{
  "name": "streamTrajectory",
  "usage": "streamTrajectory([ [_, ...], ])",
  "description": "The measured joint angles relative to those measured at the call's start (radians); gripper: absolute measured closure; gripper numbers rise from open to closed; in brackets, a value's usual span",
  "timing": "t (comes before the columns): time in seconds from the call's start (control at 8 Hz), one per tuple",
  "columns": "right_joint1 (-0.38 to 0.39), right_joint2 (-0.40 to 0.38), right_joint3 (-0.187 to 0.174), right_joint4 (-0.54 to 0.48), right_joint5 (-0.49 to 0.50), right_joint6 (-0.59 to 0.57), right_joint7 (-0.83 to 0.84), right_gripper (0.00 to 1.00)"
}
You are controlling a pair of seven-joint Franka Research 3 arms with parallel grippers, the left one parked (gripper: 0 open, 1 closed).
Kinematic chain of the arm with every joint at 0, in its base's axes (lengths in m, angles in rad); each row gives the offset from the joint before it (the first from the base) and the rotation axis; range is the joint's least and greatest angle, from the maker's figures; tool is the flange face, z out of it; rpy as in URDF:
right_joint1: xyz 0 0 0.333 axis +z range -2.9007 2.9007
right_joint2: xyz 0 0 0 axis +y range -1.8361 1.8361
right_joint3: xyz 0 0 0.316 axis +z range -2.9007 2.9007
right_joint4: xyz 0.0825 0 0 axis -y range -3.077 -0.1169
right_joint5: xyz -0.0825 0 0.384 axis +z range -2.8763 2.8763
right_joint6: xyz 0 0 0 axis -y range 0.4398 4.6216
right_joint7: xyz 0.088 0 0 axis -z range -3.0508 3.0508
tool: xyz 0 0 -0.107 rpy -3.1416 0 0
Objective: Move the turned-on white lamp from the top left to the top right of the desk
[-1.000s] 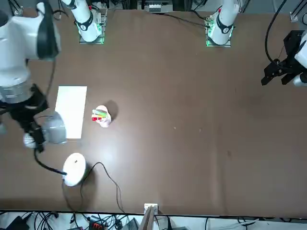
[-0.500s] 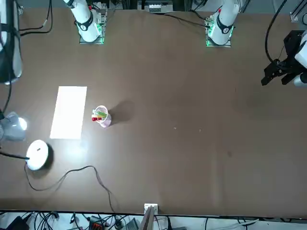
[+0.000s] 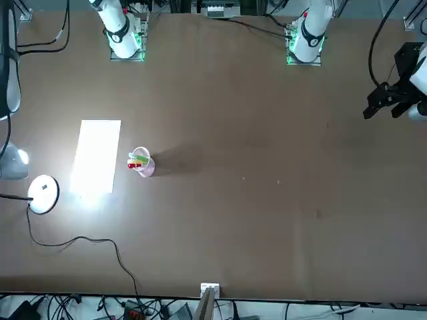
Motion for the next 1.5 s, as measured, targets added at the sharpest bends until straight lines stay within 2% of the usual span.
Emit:
streamTrajectory([
  [0.88, 0.001, -0.022, 0.009, -0.031, 0.001, 0.001, 0.036, 0.28],
  [1.5, 0.021, -0.031, 0.023, -0.036, 0.001, -0.088, 0.163, 0.28],
])
